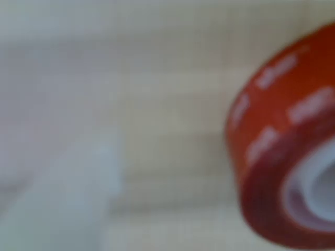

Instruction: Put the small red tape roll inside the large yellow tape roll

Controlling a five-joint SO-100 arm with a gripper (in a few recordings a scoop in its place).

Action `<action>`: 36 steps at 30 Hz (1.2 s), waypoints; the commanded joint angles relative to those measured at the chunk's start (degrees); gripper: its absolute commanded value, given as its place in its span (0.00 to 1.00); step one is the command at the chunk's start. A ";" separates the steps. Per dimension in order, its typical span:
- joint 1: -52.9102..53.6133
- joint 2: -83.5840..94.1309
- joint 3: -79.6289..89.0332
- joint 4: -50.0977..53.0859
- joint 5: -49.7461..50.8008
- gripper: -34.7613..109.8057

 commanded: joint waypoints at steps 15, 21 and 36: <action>4.04 -5.01 -6.94 1.05 -2.20 0.42; 4.04 1.05 -2.90 1.05 -2.20 0.42; 4.48 8.00 0.70 1.05 -3.43 0.43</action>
